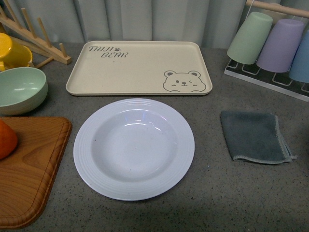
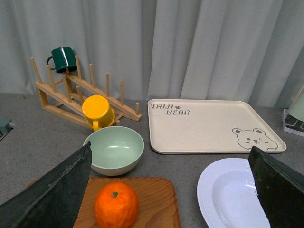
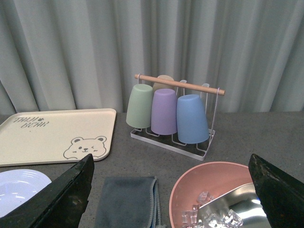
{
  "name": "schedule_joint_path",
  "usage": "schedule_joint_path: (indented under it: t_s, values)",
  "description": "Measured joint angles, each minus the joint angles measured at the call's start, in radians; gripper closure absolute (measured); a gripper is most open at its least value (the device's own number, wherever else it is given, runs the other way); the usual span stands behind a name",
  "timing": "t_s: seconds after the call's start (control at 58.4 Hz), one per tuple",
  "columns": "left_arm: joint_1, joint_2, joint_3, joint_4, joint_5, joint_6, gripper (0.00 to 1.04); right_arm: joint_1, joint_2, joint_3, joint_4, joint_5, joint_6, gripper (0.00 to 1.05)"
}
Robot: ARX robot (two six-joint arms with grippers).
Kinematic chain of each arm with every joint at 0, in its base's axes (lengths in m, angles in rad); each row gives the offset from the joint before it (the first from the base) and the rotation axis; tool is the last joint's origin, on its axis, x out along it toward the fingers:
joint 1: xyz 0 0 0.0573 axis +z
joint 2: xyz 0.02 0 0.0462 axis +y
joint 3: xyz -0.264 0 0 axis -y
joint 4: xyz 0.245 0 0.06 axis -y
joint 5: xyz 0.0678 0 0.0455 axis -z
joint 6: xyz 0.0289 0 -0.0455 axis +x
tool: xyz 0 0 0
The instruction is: Place orange and plate with both arms
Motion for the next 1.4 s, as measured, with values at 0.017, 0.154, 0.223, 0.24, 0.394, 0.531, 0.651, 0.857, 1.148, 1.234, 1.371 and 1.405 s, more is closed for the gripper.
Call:
schedule_joint_path:
  t_s: [0.017, 0.154, 0.223, 0.24, 0.394, 0.531, 0.651, 0.857, 1.148, 1.234, 1.371, 1.405]
  values:
    - [0.000, 0.000, 0.000, 0.000, 0.000, 0.000, 0.07, 0.000, 0.000, 0.000, 0.000, 0.000, 0.000, 0.09]
    - [0.000, 0.000, 0.000, 0.000, 0.000, 0.000, 0.07, 0.000, 0.000, 0.000, 0.000, 0.000, 0.000, 0.09]
    - [0.000, 0.000, 0.000, 0.000, 0.000, 0.000, 0.07, 0.000, 0.000, 0.000, 0.000, 0.000, 0.000, 0.09]
    - [0.000, 0.000, 0.000, 0.000, 0.000, 0.000, 0.07, 0.000, 0.000, 0.000, 0.000, 0.000, 0.000, 0.09]
    - [-0.101, 0.063, 0.003, 0.017, -0.317, -0.060, 0.07, 0.000, 0.000, 0.000, 0.000, 0.000, 0.000, 0.09]
    - [-0.170, 0.145, 0.003, 0.033, -0.659, -0.149, 0.07, 0.000, 0.000, 0.000, 0.000, 0.000, 0.000, 0.09]
    - [-0.093, 0.264, 0.020, 0.079, -0.546, -0.211, 0.07, 0.000, 0.000, 0.000, 0.000, 0.000, 0.000, 0.09]
    - [-0.060, 0.658, 0.072, 0.385, -0.400, -0.240, 0.07, 0.000, 0.000, 0.000, 0.000, 0.000, 0.000, 0.09]
    - [-0.086, 1.212, 0.200, 0.641, -0.223, -0.233, 0.07, 0.000, 0.000, 0.000, 0.000, 0.000, 0.000, 0.09]
    - [-0.084, 1.322, 0.233, 0.663, -0.203, -0.232, 0.07, 0.000, 0.000, 0.000, 0.000, 0.000, 0.000, 0.09]
    - [-0.076, 1.442, 0.273, 0.683, -0.186, -0.225, 0.07, 0.000, 0.000, 0.000, 0.000, 0.000, 0.000, 0.09]
    - [-0.070, 1.475, 0.283, 0.685, -0.184, -0.220, 0.07, 0.000, 0.000, 0.000, 0.000, 0.000, 0.000, 0.09]
